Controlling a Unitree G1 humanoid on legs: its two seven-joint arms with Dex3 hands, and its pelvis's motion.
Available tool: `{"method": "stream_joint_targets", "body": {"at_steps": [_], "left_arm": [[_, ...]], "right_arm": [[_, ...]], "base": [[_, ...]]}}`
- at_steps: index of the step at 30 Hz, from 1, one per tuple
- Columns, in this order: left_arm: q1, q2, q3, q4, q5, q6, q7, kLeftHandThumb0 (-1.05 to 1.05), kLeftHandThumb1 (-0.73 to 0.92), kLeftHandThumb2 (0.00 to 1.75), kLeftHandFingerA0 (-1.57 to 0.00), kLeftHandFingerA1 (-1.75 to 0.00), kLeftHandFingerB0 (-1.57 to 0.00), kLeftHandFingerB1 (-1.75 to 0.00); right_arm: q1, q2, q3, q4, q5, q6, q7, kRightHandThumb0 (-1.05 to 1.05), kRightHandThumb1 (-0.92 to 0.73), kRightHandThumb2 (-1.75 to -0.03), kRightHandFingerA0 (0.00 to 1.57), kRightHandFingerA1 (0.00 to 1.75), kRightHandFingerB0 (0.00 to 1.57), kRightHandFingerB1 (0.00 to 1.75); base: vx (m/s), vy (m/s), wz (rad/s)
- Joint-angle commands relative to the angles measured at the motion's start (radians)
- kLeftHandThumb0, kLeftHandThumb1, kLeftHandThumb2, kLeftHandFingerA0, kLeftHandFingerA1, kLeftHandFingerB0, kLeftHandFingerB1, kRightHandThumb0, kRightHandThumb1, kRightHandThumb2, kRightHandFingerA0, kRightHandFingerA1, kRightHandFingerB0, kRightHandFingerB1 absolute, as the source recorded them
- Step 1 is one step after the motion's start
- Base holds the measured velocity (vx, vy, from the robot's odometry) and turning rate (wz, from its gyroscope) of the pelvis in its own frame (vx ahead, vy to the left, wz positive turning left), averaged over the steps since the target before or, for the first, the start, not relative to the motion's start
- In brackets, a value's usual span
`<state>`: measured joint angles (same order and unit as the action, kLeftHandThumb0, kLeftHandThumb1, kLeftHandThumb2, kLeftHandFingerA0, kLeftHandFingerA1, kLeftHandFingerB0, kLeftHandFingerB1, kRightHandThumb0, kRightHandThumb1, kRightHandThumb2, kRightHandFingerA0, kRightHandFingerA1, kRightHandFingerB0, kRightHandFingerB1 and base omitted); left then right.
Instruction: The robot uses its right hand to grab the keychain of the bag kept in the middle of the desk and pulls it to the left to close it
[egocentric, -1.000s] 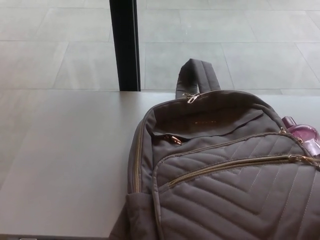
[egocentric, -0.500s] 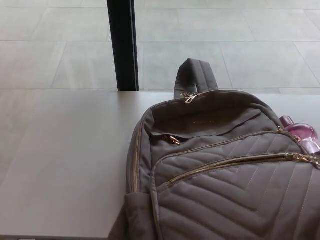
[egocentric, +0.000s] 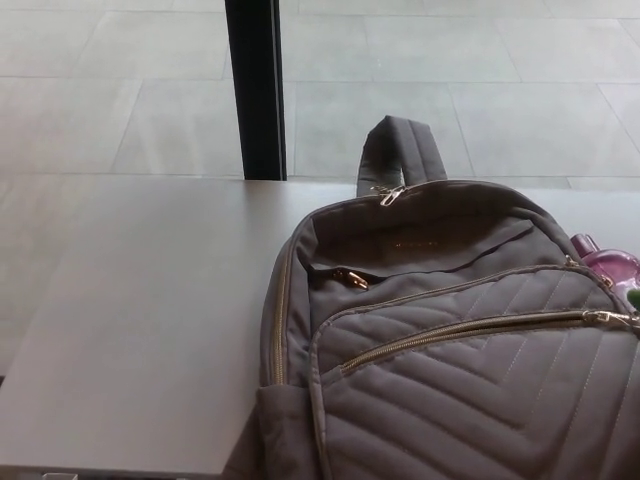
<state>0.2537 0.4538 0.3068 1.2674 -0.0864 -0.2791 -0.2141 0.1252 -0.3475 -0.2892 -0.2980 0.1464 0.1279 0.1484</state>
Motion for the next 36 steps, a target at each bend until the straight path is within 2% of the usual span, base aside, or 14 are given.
{"method": "stream_joint_targets", "body": {"at_steps": [1, 5, 6, 7, 8, 9, 10, 11, 12, 23, 28, 29, 30, 36], "left_arm": [[0.015, 0.007, 0.024, -0.006, -0.026, -0.029, -0.017, -0.77, 0.92, 0.81, -0.68, -0.57, -0.53, -0.44], [0.018, 0.005, 0.031, -0.003, -0.031, -0.035, -0.018, -0.81, 0.92, 0.83, -0.66, -0.6, -0.49, -0.47], [0.017, 0.003, 0.033, -0.002, -0.033, -0.033, -0.016, -0.75, 0.79, 1.15, -0.64, -0.67, -0.49, -0.58], [0.014, 0.002, 0.029, -0.002, -0.026, -0.029, -0.006, -0.74, 0.8, 1.16, -0.63, -0.66, -0.48, -0.57], [0.014, 0.002, 0.027, -0.003, -0.022, -0.028, -0.005, -0.78, 0.92, 0.81, -0.65, -0.59, -0.51, -0.47], [0.015, 0.003, 0.026, -0.004, -0.021, -0.028, -0.006, -0.78, 0.92, 0.81, -0.65, -0.59, -0.51, -0.47], [0.016, 0.002, 0.024, -0.007, -0.017, -0.031, 0.0, -0.74, 0.81, 1.16, -0.64, -0.66, -0.48, -0.57], [0.016, 0.001, 0.023, -0.008, -0.016, -0.031, 0.001, -0.74, 0.81, 1.16, -0.64, -0.66, -0.48, -0.57], [0.016, 0.0, 0.023, -0.009, -0.015, -0.031, 0.002, -0.79, 0.92, 0.8, -0.67, -0.57, -0.52, -0.47], [-0.002, -0.013, 0.038, -0.005, -0.022, -0.022, -0.006, -0.87, 0.84, 0.94, -0.66, -0.59, -0.48, -0.5], [-0.004, -0.012, 0.03, -0.014, -0.012, -0.036, 0.005, -0.83, 0.92, 0.78, -0.7, -0.6, -0.55, -0.48], [-0.009, -0.009, 0.028, -0.015, -0.011, -0.032, 0.007, -0.77, 0.8, 1.17, -0.66, -0.68, -0.49, -0.57], [-0.012, -0.007, 0.025, -0.016, -0.007, -0.03, 0.008, -0.81, 0.92, 0.81, -0.67, -0.59, -0.52, -0.47], [-0.032, -0.011, 0.013, -0.009, 0.001, -0.014, 0.013, -0.86, 0.92, 0.81, -0.72, -0.59, -0.57, -0.48]], "right_arm": [[-0.073, 0.047, -0.02, -0.076, 0.197, 0.289, -0.011, -0.12, -0.49, -1.33, 0.99, 1.75, 0.78, 1.62], [-0.133, 0.074, 0.021, -0.11, 0.2, 0.362, -0.038, -0.16, -0.53, -1.24, 1.01, 1.75, 0.81, 1.63], [-0.151, 0.079, 0.034, -0.114, 0.2, 0.377, -0.039, -0.16, -0.51, -1.29, 1.01, 1.75, 0.74, 1.7], [-0.186, 0.1, 0.065, -0.125, 0.19, 0.406, -0.056, -0.16, -0.5, -1.3, 1.02, 1.75, 0.76, 1.68], [-0.201, 0.116, 0.082, -0.136, 0.184, 0.424, -0.068, -0.18, -0.48, -1.31, 1.01, 1.75, 0.76, 1.66], [-0.21, 0.127, 0.094, -0.143, 0.18, 0.438, -0.075, -0.18, -0.48, -1.31, 1.01, 1.75, 0.76, 1.66], [-0.237, 0.165, 0.154, -0.152, 0.159, 0.444, -0.084, -0.17, -0.44, -1.36, 1.03, 1.75, 0.8, 1.66], [-0.241, 0.17, 0.158, -0.153, 0.155, 0.448, -0.084, -0.17, -0.44, -1.36, 1.03, 1.75, 0.8, 1.66], [-0.249, 0.178, 0.185, -0.162, 0.137, 0.457, -0.086, -0.19, -0.44, -1.35, 1.01, 1.75, 0.79, 1.66], [-0.312, 0.376, 0.547, -0.087, -0.047, 0.445, -0.149, -0.25, -0.35, -1.48, 1.09, 1.75, 0.89, 1.68], [-0.298, 0.472, 0.615, -0.043, -0.063, 0.504, -0.196, -0.24, -0.33, -1.51, 1.06, 1.75, 0.88, 1.68], [-0.29, 0.481, 0.631, -0.028, -0.072, 0.487, -0.198, -0.24, -0.32, -1.52, 1.06, 1.75, 0.88, 1.7], [-0.282, 0.489, 0.647, -0.015, -0.082, 0.474, -0.199, -0.23, -0.37, -1.53, 1.07, 1.75, 0.92, 1.62], [-0.284, 0.638, 0.855, 0.143, -0.169, 0.475, -0.292, -0.22, -0.35, -1.57, 1.02, 1.75, 0.9, 1.62]], "base": [[0.0, 0.0, 0.0], [0.0, 0.0, 0.0], [0.0, 0.0, 0.0], [0.0, 0.0, 0.0], [0.0, 0.0, 0.0], [0.0, 0.0, 0.0], [0.0, 0.0, 0.0], [0.0, 0.0, 0.0], [0.0, 0.0, 0.0], [0.0, 0.0, 0.0], [0.0, 0.0, 0.0], [0.0, 0.0, 0.0], [0.0, 0.0, 0.0], [0.0, 0.0, 0.0]]}}
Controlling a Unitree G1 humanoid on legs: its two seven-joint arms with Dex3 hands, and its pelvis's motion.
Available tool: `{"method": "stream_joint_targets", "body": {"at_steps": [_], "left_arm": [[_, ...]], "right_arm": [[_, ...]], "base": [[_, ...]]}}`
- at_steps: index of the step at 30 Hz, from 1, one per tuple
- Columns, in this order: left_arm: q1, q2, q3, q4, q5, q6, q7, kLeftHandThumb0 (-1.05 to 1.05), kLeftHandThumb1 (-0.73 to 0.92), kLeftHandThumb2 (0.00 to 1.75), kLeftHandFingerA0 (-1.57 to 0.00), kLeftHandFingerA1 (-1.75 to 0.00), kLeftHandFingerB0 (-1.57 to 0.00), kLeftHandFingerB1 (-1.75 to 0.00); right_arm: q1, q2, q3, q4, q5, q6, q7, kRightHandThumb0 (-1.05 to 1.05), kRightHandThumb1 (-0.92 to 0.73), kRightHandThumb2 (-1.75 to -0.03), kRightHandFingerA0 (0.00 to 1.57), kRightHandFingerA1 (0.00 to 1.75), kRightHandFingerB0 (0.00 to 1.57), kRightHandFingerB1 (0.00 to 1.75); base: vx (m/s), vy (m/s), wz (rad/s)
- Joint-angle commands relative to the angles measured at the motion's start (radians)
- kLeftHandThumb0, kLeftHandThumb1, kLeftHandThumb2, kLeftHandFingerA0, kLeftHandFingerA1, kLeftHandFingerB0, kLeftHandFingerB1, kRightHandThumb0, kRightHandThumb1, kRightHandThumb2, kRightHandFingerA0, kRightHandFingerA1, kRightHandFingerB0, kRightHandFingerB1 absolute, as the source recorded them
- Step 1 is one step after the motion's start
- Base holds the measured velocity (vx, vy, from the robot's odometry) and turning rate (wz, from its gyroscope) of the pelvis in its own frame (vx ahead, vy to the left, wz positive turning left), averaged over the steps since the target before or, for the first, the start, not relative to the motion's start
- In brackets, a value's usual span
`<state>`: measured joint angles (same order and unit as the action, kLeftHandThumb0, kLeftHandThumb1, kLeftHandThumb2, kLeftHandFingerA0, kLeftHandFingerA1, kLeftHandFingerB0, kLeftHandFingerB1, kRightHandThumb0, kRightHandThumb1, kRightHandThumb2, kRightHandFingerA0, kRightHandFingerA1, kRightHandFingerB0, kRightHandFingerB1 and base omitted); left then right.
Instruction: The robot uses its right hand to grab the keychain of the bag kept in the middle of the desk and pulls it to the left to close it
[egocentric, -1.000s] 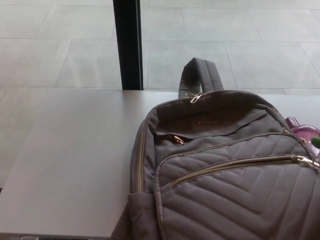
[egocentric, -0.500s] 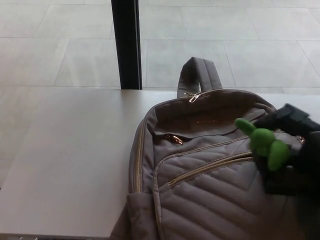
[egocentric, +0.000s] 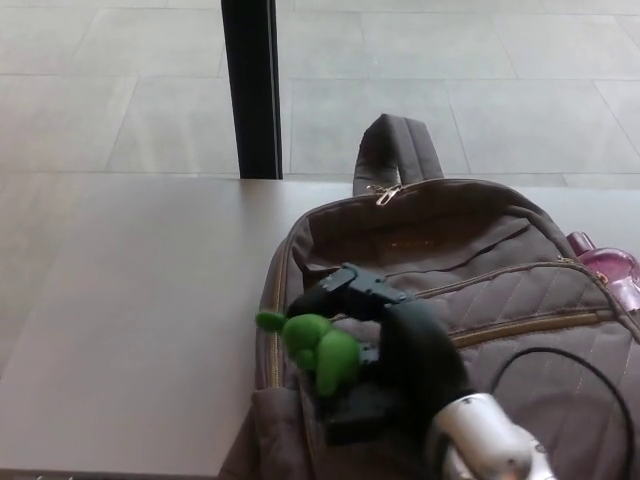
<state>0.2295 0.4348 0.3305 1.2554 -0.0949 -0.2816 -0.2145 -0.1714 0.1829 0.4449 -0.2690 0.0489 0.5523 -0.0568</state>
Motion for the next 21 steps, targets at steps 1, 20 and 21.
{"method": "stream_joint_targets", "body": {"at_steps": [1, 20, 21], "left_arm": [[-0.011, 0.007, -0.014, 0.004, 0.013, -0.01, 0.018, -0.86, 0.92, 0.81, -0.72, -0.59, -0.57, -0.48], [-0.009, 0.011, -0.037, -0.015, 0.012, -0.016, -0.013, -0.84, 0.92, 0.83, -0.63, -0.59, -0.49, -0.46], [-0.002, 0.013, -0.037, -0.015, 0.009, -0.02, -0.022, -0.84, 0.92, 0.83, -0.63, -0.59, -0.49, -0.46]], "right_arm": [[0.007, 0.119, 0.138, 0.132, -0.073, 0.047, -0.094, -0.22, -0.35, -1.57, 1.02, 1.75, 0.9, 1.62], [-0.197, 0.223, 0.486, 0.521, -0.228, -0.049, -0.173, -0.42, -0.7, -0.6, 0.7, 1.03, 0.14, 0.51], [-0.225, 0.188, 0.491, 0.497, -0.241, -0.028, -0.14, -0.42, -0.7, -0.6, 0.7, 1.03, 0.14, 0.51]], "base": [[0.0, 0.0, 0.0], [0.0, 0.0, 0.0], [0.0, 0.0, 0.0]]}}
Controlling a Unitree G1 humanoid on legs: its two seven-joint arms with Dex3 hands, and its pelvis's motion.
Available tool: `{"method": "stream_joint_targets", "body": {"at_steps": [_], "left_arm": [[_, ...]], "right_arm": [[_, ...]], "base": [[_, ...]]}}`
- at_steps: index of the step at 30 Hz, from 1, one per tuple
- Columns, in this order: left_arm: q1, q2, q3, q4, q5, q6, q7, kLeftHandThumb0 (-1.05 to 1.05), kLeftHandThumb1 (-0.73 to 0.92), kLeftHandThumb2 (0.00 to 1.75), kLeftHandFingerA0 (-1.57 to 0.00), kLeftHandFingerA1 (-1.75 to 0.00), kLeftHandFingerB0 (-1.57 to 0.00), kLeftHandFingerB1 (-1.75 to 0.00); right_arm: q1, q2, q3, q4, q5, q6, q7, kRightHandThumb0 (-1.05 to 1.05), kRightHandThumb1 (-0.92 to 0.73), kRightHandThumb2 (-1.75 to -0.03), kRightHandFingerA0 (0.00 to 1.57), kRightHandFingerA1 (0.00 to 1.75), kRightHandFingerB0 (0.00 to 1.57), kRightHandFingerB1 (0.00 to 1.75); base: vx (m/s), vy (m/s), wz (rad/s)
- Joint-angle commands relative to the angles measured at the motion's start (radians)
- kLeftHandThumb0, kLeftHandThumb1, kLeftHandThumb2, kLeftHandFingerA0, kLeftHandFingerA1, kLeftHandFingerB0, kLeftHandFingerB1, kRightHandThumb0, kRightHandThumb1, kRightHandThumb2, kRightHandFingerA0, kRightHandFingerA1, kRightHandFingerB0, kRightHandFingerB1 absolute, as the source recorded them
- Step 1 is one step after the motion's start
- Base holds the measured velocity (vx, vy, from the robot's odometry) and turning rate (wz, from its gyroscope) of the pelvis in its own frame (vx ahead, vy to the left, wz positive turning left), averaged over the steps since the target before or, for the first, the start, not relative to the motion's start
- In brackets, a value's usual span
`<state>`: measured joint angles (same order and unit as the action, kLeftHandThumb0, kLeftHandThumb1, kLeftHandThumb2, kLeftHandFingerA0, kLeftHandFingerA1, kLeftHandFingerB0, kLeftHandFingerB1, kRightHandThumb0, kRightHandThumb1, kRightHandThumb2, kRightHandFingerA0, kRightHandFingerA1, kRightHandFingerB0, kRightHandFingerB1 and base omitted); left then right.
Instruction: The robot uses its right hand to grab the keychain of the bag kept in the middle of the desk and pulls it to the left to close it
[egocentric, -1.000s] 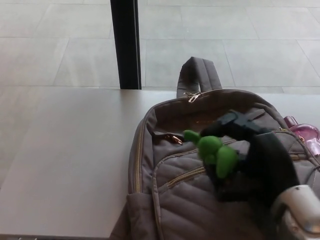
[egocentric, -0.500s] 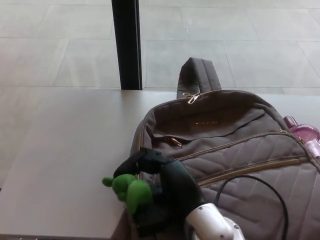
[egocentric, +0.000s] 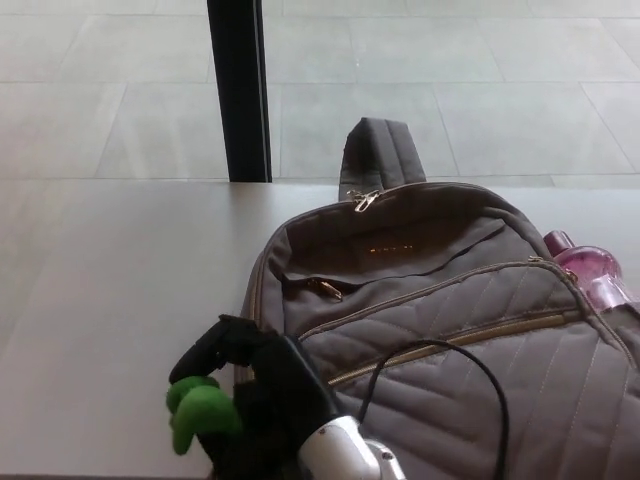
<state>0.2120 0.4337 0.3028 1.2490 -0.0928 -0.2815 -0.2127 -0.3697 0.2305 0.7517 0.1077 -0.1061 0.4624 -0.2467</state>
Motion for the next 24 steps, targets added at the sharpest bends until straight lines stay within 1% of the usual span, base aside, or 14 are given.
{"method": "stream_joint_targets", "body": {"at_steps": [1, 2, 3, 5, 6, 7, 9, 11, 12, 18, 19, 20, 21, 24], "left_arm": [[0.016, 0.014, -0.012, -0.007, 0.01, -0.018, -0.018, -0.78, 0.8, 1.18, -0.62, -0.65, -0.48, -0.56], [0.013, 0.01, -0.007, -0.008, 0.001, -0.012, -0.024, -0.86, 0.92, 0.84, -0.65, -0.6, -0.49, -0.46], [0.011, 0.008, -0.004, -0.008, -0.005, -0.007, -0.033, -0.78, 0.8, 1.17, -0.63, -0.67, -0.47, -0.56], [0.01, 0.006, -0.002, -0.008, -0.007, -0.005, -0.035, -0.78, 0.8, 1.17, -0.63, -0.67, -0.47, -0.56], [0.01, 0.005, -0.002, -0.007, -0.007, -0.002, -0.033, -0.79, 0.79, 1.17, -0.63, -0.67, -0.47, -0.56], [0.015, 0.007, -0.004, -0.004, -0.002, -0.016, -0.031, -0.85, 0.92, 0.85, -0.67, -0.61, -0.47, -0.45], [0.02, 0.009, 0.002, -0.006, -0.008, -0.013, -0.031, -0.85, 0.91, 0.83, -0.62, -0.58, -0.49, -0.46], [0.021, 0.009, 0.005, -0.005, -0.011, -0.009, -0.03, -0.78, 0.79, 1.17, -0.63, -0.66, -0.47, -0.56], [0.022, 0.01, 0.001, -0.004, -0.007, -0.013, -0.029, -0.82, 0.92, 0.83, -0.65, -0.58, -0.46, -0.45], [0.028, 0.007, 0.0, 0.005, -0.005, -0.022, -0.03, -0.86, 0.92, 0.83, -0.62, -0.57, -0.49, -0.46], [0.029, 0.006, 0.004, 0.004, -0.009, -0.02, -0.03, -0.79, 0.79, 1.17, -0.62, -0.66, -0.48, -0.57], [0.032, 0.005, 0.006, 0.005, -0.01, -0.02, -0.027, -0.84, 0.92, 0.82, -0.67, -0.58, -0.53, -0.45], [0.034, 0.004, 0.007, 0.009, -0.01, -0.019, -0.021, -0.87, 0.92, 0.84, -0.63, -0.58, -0.51, -0.47], [0.033, 0.001, 0.016, 0.014, -0.02, -0.004, -0.022, -0.82, 0.92, 0.81, -0.63, -0.57, -0.5, -0.46]], "right_arm": [[-0.14, 0.038, 0.217, 0.061, -0.141, 0.152, 0.16, -0.59, -0.67, -0.6, 0.0, 0.48, 0.0, 0.06], [-0.152, 0.006, 0.213, 0.029, -0.148, 0.158, 0.175, -0.66, -0.63, -0.6, 0.0, 0.0, 0.0, 0.0], [-0.177, -0.053, 0.196, -0.032, -0.161, 0.178, 0.203, -0.83, -0.46, -0.6, 0.0, 0.0, 0.0, 0.0], [-0.192, -0.073, 0.192, -0.053, -0.163, 0.19, 0.214, -0.83, -0.46, -0.6, 0.0, 0.0, 0.0, 0.0], [-0.224, -0.112, 0.197, -0.084, -0.178, 0.215, 0.247, -0.99, -0.59, -0.87, 0.0, 0.33, 0.0, 0.17], [-0.287, -0.189, 0.188, -0.145, -0.183, 0.245, 0.325, -1.0, -0.61, -0.89, 0.0, 0.26, 0.0, 0.01], [-0.341, -0.257, 0.167, -0.212, -0.169, 0.287, 0.393, -0.97, -0.59, -0.91, 0.0, 0.29, 0.0, 0.0], [-0.37, -0.306, 0.147, -0.259, -0.15, 0.307, 0.432, -0.89, -0.52, -0.89, 0.0, 0.3, 0.0, 0.0], [-0.386, -0.34, 0.136, -0.284, -0.14, 0.31, 0.457, -0.86, -0.47, -0.9, 0.0, 0.34, 0.0, 0.0], [-0.48, -0.533, 0.019, -0.452, -0.032, 0.367, 0.61, -0.82, -0.43, -0.87, 0.0, 0.33, 0.0, 0.0], [-0.474, -0.566, -0.028, -0.478, -0.007, 0.347, 0.622, -0.8, -0.43, -0.84, 0.0, 0.34, 0.0, 0.0], [-0.48, -0.599, -0.067, -0.506, 0.019, 0.351, 0.643, -0.83, -0.45, -0.85, 0.0, 0.32, 0.0, 0.0], [-0.495, -0.632, -0.105, -0.531, 0.045, 0.37, 0.668, -0.84, -0.43, -0.69, 0.0, 0.0, 0.0, 0.02], [-0.508, -0.689, -0.202, -0.561, 0.101, 0.371, 0.707, -0.88, -0.5, -0.83, 0.0, 0.26, 0.0, 0.0]], "base": [[0.0, 0.0, 0.0], [0.0, 0.0, 0.0], [0.0, 0.0, 0.0], [-0.01, 0.003, 0.07], [0.0, 0.011, 0.1], [0.0, 0.007, 0.09], [0.0, 0.003, 0.05], [0.0, 0.0, 0.0], [0.0, 0.0, 0.0], [0.0, 0.0, 0.0], [0.0, 0.0, 0.0], [0.0, 0.0, 0.0], [0.0, 0.0, 0.0], [0.0, 0.0, 0.0]]}}
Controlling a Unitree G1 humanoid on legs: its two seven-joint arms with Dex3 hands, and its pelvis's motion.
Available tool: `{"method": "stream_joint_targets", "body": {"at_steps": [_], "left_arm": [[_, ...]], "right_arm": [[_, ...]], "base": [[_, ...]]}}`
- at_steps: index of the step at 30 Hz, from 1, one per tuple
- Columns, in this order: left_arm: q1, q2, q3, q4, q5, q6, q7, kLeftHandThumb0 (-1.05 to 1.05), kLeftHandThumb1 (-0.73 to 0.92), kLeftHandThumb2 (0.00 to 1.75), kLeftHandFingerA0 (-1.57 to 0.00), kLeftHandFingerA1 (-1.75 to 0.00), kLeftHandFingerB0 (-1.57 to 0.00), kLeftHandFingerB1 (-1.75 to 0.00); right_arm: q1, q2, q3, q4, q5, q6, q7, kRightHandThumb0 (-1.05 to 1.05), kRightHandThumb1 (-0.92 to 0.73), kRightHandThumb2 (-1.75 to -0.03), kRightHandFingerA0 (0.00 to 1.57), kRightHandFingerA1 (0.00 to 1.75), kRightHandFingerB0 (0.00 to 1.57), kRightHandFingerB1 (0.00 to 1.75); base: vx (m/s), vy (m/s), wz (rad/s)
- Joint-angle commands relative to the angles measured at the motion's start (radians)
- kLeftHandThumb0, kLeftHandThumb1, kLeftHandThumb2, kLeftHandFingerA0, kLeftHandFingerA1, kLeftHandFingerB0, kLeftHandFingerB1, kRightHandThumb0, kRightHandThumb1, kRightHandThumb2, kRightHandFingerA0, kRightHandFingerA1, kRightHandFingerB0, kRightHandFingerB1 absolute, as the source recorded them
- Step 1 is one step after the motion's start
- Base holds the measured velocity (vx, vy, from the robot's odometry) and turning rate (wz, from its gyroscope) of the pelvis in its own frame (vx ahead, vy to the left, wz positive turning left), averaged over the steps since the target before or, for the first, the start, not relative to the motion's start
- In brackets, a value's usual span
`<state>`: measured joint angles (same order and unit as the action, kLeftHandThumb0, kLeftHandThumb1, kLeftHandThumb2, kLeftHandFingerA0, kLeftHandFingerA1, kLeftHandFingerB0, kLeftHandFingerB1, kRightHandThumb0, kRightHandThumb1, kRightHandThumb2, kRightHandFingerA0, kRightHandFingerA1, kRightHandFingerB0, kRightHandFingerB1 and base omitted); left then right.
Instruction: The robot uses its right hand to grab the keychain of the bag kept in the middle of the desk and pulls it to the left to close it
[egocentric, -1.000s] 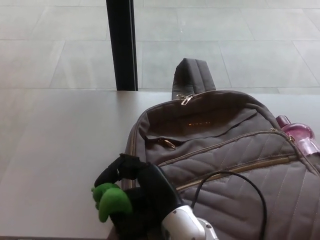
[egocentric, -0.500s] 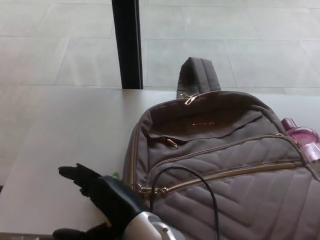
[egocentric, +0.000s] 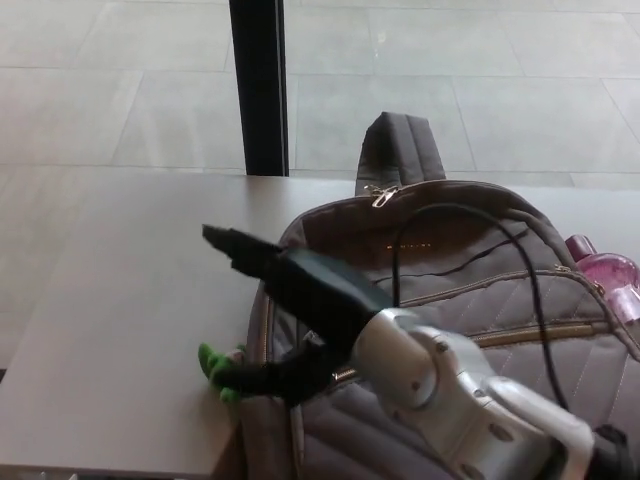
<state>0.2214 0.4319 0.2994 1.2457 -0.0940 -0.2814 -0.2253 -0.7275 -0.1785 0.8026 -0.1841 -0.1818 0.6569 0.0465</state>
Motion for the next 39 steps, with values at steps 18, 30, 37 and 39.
{"method": "stream_joint_targets", "body": {"at_steps": [18, 30, 37, 39], "left_arm": [[0.053, -0.003, 0.041, 0.013, -0.042, -0.011, -0.034, -0.87, 0.83, 0.93, -0.65, -0.62, -0.48, -0.5], [0.052, 0.006, 0.047, 0.015, -0.047, -0.013, -0.04, -0.81, 0.92, 0.81, -0.62, -0.57, -0.48, -0.47], [0.056, -0.002, 0.048, 0.015, -0.05, -0.014, -0.042, -0.79, 0.92, 0.82, -0.66, -0.58, -0.5, -0.44], [0.062, -0.002, 0.051, 0.01, -0.052, -0.012, -0.035, -0.81, 0.92, 0.8, -0.68, -0.57, -0.51, -0.44]], "right_arm": [[0.459, -0.633, -1.636, -0.054, 0.255, 0.218, 0.464, -0.63, -0.46, -0.8, 0.24, 0.5, 0.16, 0.4], [0.942, -0.427, -2.057, 0.436, 0.376, -0.184, 0.087, -0.41, -0.66, -0.59, 0.5, 0.76, 0.13, 0.32], [0.978, -0.324, -2.066, 0.644, 0.494, -0.396, -0.092, -0.43, -0.59, -0.77, 0.7, 0.98, 0.09, 0.42], [0.998, -0.297, -2.052, 0.746, 0.533, -0.493, -0.113, -0.36, -0.68, -0.6, 0.82, 1.19, 0.12, 0.34]], "base": [[0.0, 0.0, 0.0], [0.0, 0.0, 0.0], [0.0, 0.0, 0.0], [0.0, 0.0, 0.0]]}}
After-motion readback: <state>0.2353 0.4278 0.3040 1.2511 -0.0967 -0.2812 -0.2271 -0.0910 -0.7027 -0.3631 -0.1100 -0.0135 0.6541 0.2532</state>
